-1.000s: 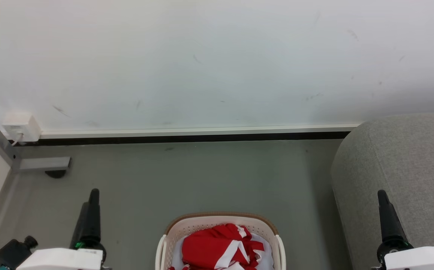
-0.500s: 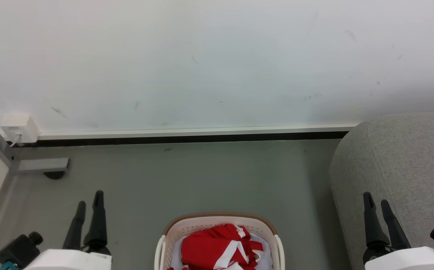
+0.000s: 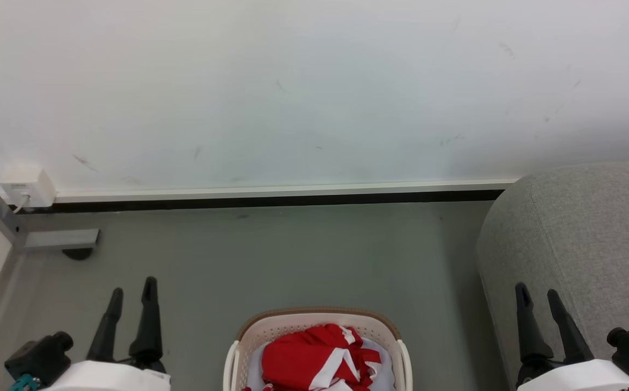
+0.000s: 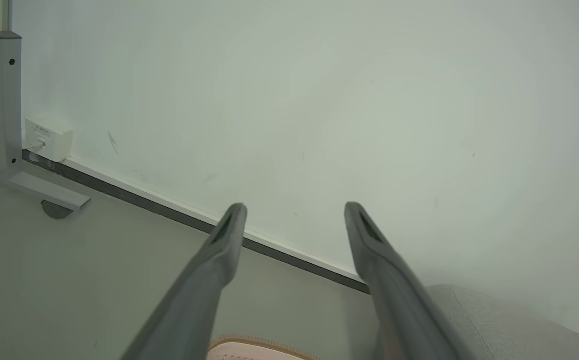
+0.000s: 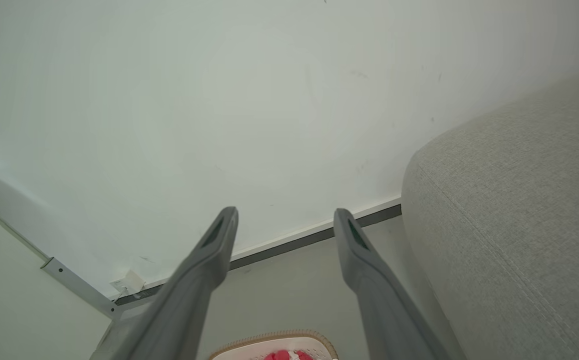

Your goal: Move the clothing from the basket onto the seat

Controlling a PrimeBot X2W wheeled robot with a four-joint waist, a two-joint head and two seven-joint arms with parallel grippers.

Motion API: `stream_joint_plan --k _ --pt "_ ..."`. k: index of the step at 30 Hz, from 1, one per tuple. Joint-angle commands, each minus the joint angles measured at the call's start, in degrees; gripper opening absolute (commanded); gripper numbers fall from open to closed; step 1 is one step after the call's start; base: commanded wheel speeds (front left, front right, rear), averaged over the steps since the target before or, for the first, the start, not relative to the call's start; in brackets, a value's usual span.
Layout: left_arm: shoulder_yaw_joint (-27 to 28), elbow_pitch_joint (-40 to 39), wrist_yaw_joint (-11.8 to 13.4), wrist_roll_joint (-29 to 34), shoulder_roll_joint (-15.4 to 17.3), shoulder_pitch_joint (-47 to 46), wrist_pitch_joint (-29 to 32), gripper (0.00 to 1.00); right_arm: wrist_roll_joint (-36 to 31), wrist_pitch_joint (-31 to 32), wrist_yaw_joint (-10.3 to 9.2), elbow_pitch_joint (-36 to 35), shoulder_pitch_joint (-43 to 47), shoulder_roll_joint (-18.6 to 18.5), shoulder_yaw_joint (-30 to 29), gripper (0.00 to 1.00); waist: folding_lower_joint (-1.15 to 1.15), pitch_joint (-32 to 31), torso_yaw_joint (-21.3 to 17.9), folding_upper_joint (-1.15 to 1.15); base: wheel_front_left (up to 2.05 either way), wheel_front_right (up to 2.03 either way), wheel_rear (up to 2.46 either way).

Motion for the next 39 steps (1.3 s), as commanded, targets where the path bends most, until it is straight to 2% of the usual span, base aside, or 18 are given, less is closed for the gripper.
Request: stream_joint_plan --k 1,26,39 --pt "0.1 -0.8 0.2 2.0 0.7 -0.2 -0.5 1.0 -1.3 -0.6 -0.06 -0.3 -1.5 -0.6 0.2 1.0 0.0 0.0 0.0 0.0 0.0 0.0 0.0" --pt "-0.6 -0.7 0.2 15.7 0.7 0.3 -4.0 1.0 -13.6 -4.0 -0.09 1.6 -2.2 -0.7 2.6 1.0 0.0 0.0 -0.1 0.0 0.0 0.0 0.0" --pt "-0.4 0.1 -0.1 21.7 0.7 0.2 -5.6 1.0 -17.6 -5.6 -0.1 0.7 -2.2 -0.7 3.2 1.0 0.0 0.3 -0.3 0.0 0.0 0.0 0.0"
